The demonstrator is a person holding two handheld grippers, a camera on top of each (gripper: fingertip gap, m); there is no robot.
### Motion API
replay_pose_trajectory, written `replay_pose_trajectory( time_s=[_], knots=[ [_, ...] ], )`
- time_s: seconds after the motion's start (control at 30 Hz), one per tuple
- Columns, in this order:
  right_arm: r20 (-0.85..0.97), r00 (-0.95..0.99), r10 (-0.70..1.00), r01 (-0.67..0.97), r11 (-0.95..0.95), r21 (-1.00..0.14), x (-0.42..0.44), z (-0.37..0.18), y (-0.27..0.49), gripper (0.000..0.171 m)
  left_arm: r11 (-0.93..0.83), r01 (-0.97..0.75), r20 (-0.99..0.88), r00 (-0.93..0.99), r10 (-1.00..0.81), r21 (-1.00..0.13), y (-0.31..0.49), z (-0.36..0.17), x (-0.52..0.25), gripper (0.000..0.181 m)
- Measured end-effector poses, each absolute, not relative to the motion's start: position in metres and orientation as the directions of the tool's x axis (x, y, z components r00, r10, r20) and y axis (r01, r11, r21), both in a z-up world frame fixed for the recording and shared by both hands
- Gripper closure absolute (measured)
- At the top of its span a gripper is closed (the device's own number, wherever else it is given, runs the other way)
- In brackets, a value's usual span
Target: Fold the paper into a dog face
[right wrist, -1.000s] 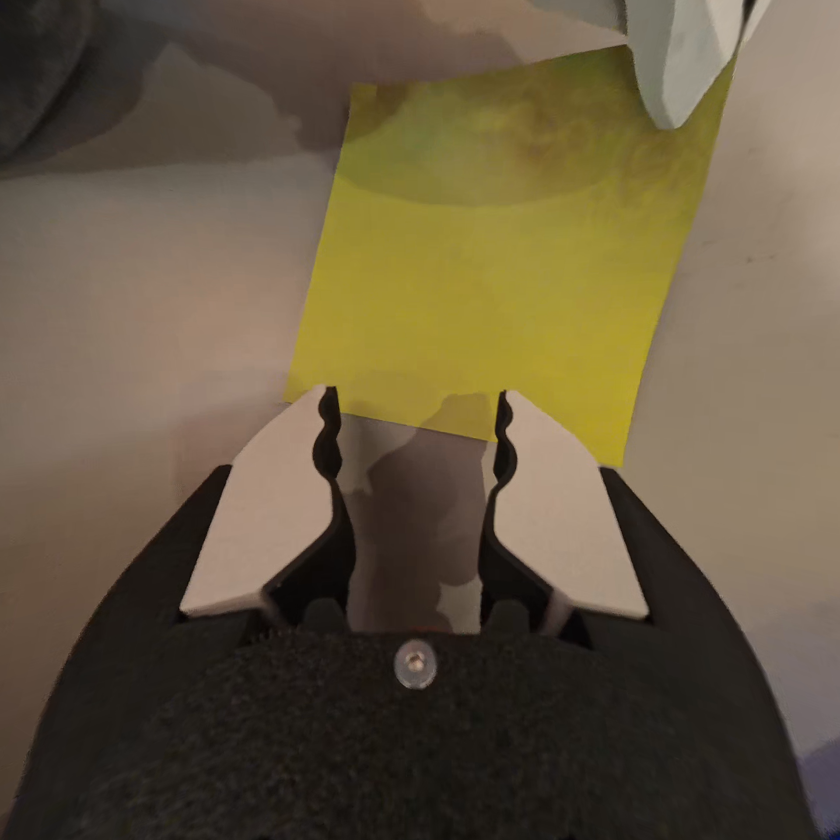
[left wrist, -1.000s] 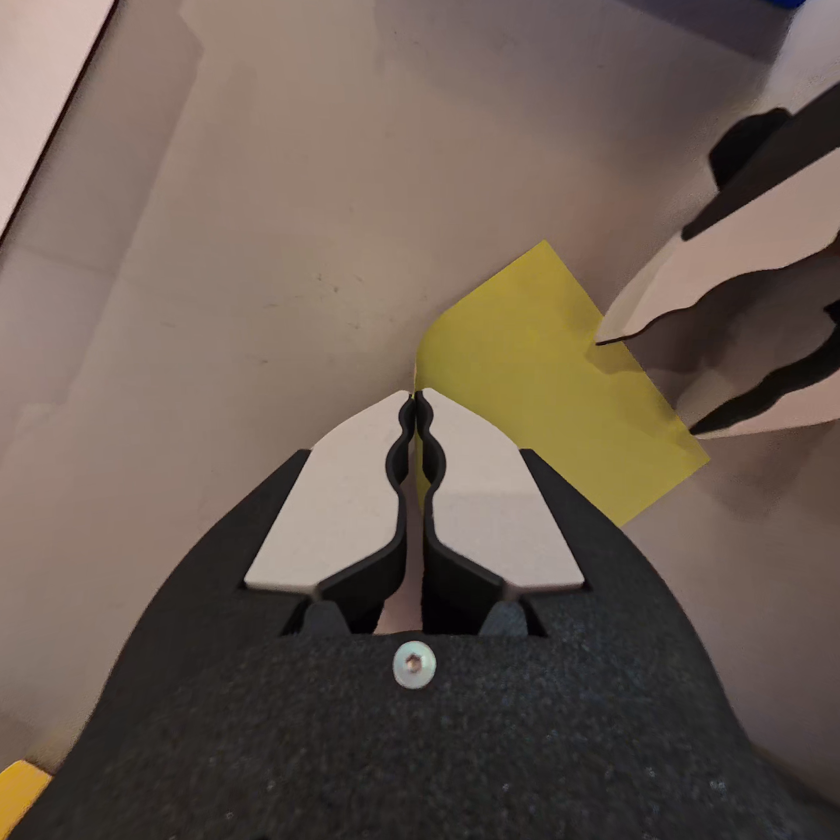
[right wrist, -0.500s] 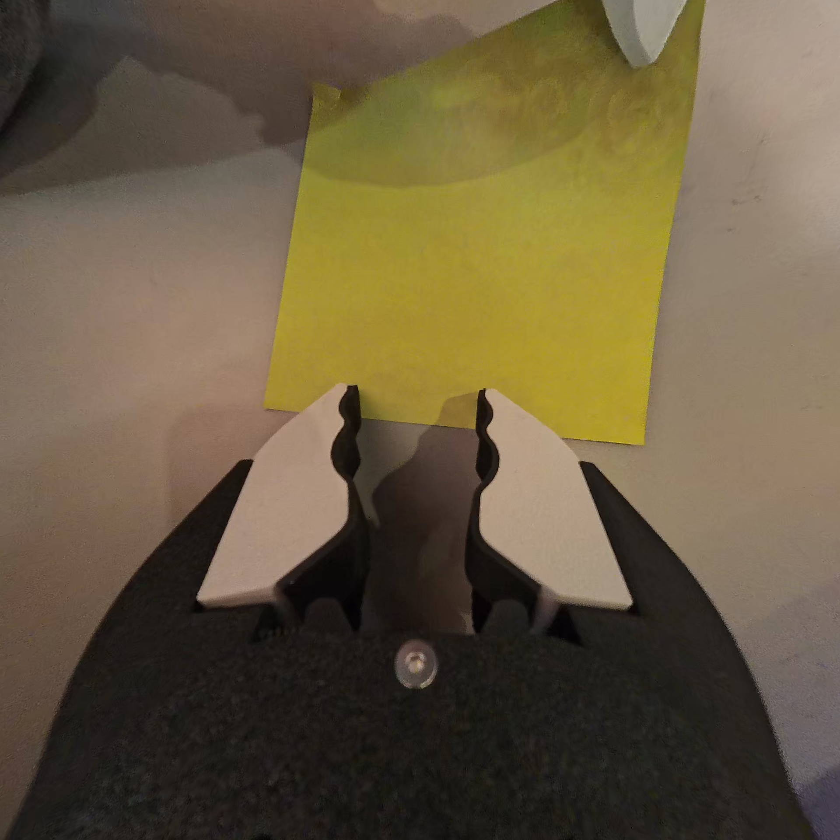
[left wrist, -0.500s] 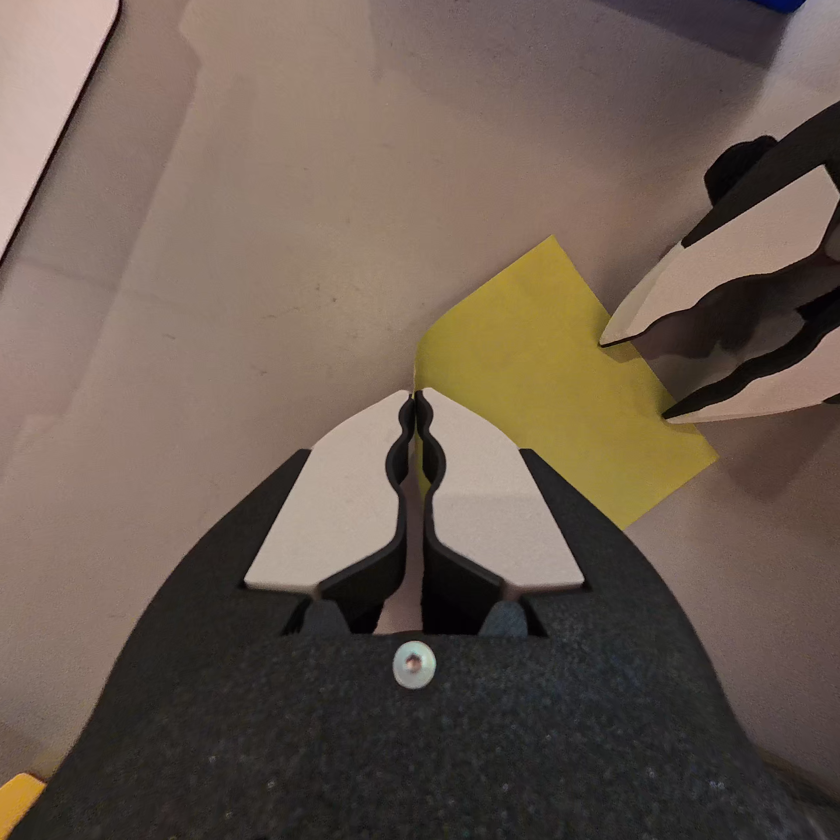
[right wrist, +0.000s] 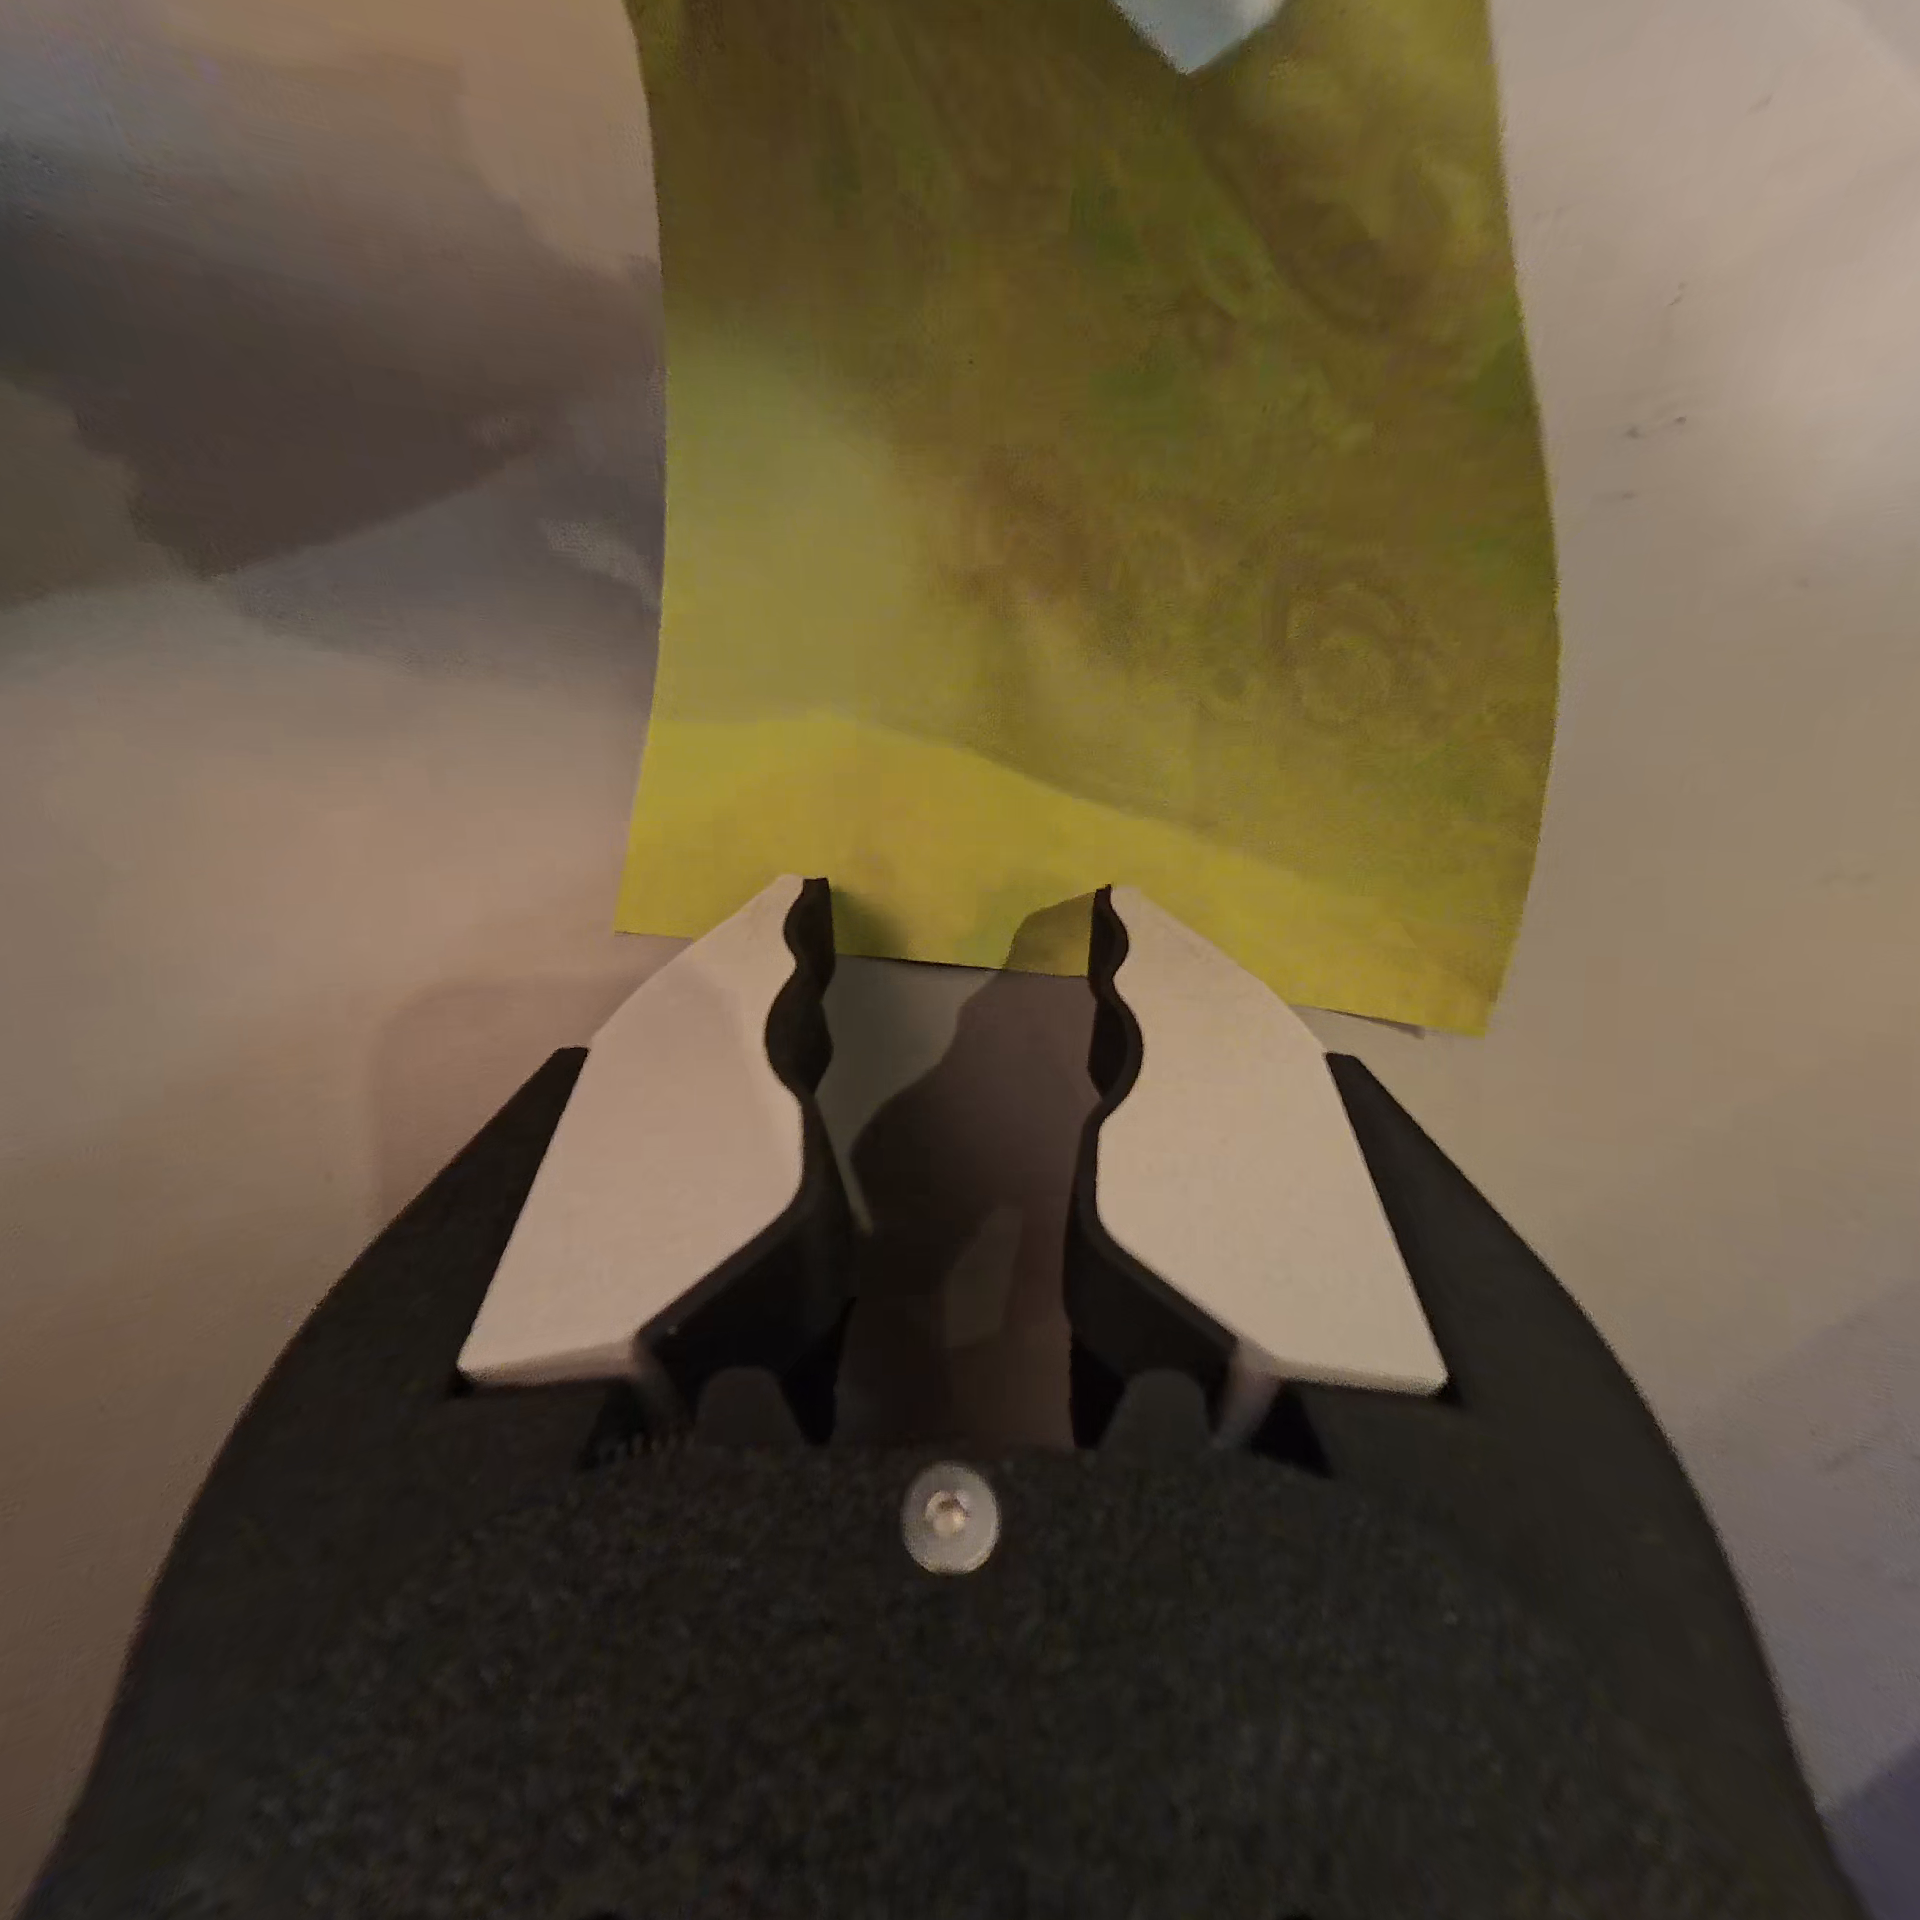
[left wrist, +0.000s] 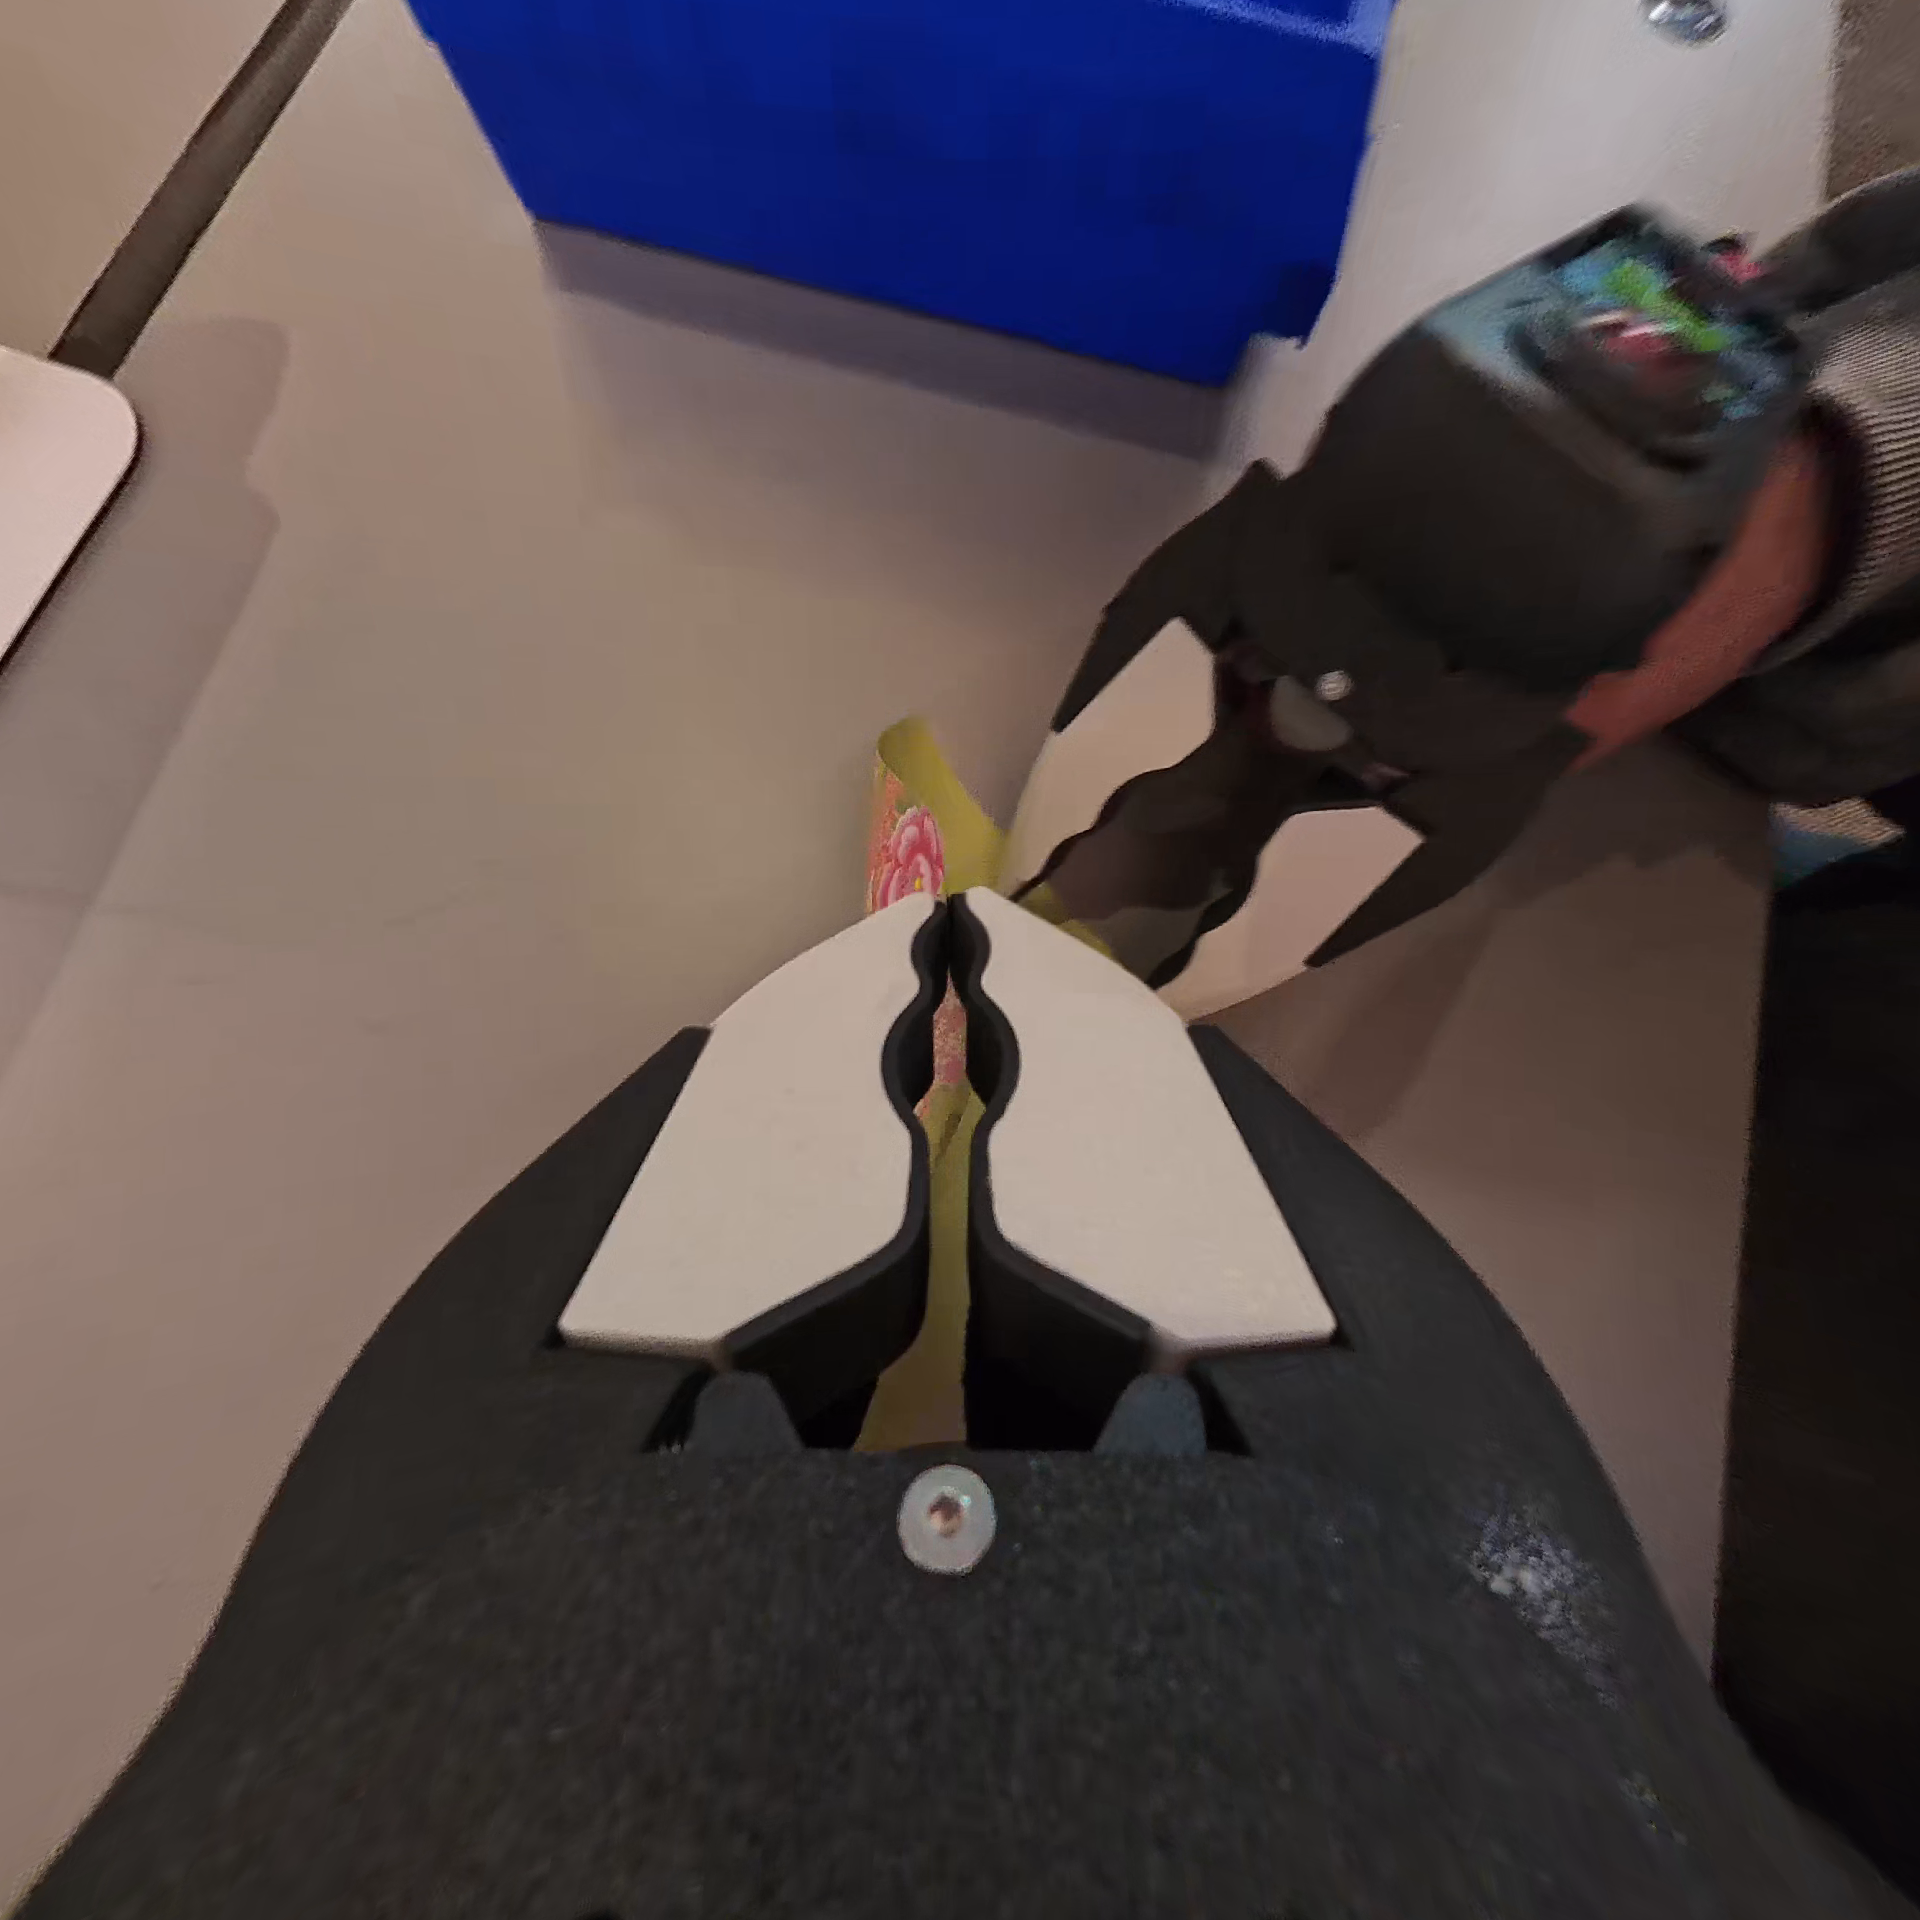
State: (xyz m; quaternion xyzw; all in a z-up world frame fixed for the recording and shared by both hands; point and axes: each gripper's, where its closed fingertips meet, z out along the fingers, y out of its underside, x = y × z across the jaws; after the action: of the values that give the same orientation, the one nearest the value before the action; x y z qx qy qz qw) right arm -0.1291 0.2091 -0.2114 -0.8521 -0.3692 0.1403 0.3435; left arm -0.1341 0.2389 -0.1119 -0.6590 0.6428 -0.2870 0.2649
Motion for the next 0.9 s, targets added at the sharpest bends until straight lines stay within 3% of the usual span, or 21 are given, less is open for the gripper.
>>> replay_pose_trajectory(
  time_s=[0.33, 0.9],
  knots=[
    [0.015, 0.693, 0.721, 0.536, -0.501, -0.679, -0.129, -0.211, 0.209, 0.122, -0.059, -0.657, 0.027, 0.058, -0.998, -0.752, 0.219, -0.110, -0.162, 0.181],
    [0.012, 0.688, 0.726, 0.537, -0.498, -0.681, -0.130, -0.211, 0.209, 0.120, -0.071, -0.793, 0.018, 0.075, -0.997, -0.605, 0.200, -0.194, -0.157, 0.181]
  ],
)
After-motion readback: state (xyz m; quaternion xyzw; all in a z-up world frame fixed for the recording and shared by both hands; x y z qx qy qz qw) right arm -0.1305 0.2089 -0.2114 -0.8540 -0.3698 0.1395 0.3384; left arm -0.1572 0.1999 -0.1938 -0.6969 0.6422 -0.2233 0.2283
